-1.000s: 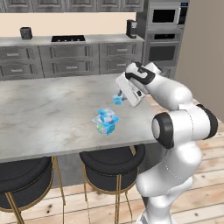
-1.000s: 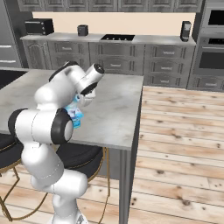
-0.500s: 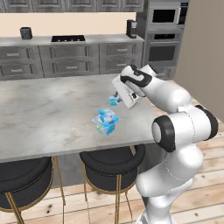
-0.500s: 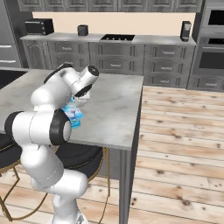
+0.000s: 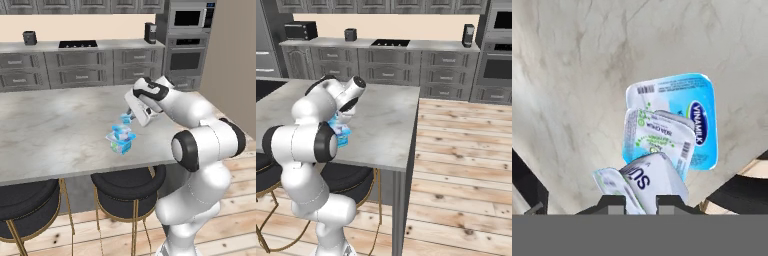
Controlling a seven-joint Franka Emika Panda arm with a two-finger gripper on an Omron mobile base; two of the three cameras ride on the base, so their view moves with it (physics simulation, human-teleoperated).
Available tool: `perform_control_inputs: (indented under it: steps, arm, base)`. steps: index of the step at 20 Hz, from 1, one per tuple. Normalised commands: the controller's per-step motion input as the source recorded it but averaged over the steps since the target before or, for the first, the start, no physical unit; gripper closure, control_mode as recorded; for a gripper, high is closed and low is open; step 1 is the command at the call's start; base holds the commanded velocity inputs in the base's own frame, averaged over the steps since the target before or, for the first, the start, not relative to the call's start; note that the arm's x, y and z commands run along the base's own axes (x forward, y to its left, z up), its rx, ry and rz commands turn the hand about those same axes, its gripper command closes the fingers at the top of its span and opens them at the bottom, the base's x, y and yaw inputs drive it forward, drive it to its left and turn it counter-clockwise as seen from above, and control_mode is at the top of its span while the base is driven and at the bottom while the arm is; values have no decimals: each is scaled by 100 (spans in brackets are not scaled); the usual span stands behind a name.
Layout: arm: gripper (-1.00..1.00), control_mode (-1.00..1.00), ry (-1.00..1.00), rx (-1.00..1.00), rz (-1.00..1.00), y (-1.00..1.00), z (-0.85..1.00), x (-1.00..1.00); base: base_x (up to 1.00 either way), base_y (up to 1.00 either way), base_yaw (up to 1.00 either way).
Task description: Stack the yogurt containers by placing the smaller containers on top of the larger containers.
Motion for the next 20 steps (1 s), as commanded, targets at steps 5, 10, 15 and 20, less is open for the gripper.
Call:
perform_control_inputs:
  steps: [5,10,15,20]
  arm:
    - [100,-100,7,6,0,13,-14,15]
    - [100,-100,0,8,0,12,-6,12]
    - [100,-100,0,3,0,9,-10,1]
    - [100,-100,0,0,0,6,-10,1]
  base:
    - [0,0,0]
    - [0,0,0]
    - [0,0,0]
    - [0,0,0]
